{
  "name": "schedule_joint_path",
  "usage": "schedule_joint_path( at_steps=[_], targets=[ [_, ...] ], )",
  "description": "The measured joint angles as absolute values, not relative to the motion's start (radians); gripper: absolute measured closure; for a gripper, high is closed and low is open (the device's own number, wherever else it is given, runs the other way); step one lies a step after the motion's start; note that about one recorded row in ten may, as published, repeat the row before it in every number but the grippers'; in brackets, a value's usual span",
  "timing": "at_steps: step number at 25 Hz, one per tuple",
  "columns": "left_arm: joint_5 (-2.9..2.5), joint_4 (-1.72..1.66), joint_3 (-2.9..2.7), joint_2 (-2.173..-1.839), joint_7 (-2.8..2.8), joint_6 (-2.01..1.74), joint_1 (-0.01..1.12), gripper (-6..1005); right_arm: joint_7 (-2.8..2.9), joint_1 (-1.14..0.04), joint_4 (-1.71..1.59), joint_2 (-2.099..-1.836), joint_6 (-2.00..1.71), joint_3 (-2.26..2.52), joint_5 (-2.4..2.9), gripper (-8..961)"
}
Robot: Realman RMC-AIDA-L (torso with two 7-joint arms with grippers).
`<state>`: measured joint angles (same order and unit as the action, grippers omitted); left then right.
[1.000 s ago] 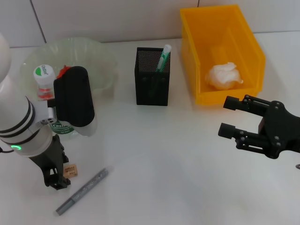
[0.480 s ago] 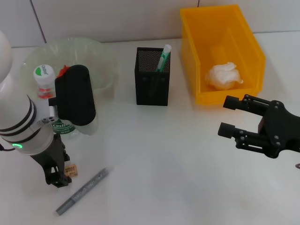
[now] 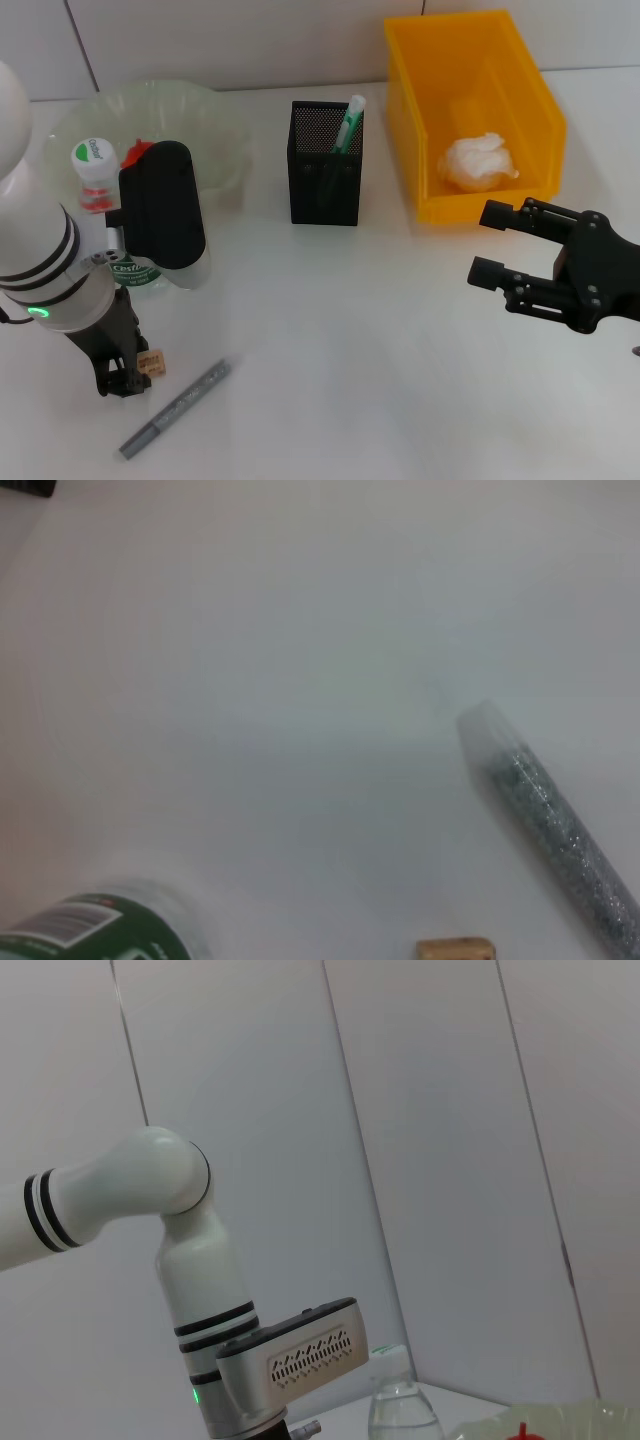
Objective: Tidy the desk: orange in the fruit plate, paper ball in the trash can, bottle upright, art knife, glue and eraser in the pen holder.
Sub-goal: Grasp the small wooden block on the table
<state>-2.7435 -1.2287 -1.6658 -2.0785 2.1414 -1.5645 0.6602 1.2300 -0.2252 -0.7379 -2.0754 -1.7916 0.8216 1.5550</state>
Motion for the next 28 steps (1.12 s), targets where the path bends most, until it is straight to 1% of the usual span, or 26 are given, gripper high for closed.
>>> schedule_joint_path(
  at_steps=[17, 22, 28],
  targets=[
    [-2.743, -1.222, -1.666, -2.079, 2.141, -1.562, 0.666, 630, 1.229, -0.226, -0.738, -2.075, -1.791, 0.821, 1.557, 229],
    [-2.742, -1.213, -1.666, -2.079, 2.141, -1.562, 0.668, 730, 1.229, -0.23, -0.738, -2.075, -1.789, 0.821, 1.556, 229],
    [-2.743, -1.212, -1.666, -2.079, 2.141, -1.563, 0.668, 727, 1.229, -0.235, -0.738, -2.075, -1.782, 0.821, 1.557, 229]
  ],
)
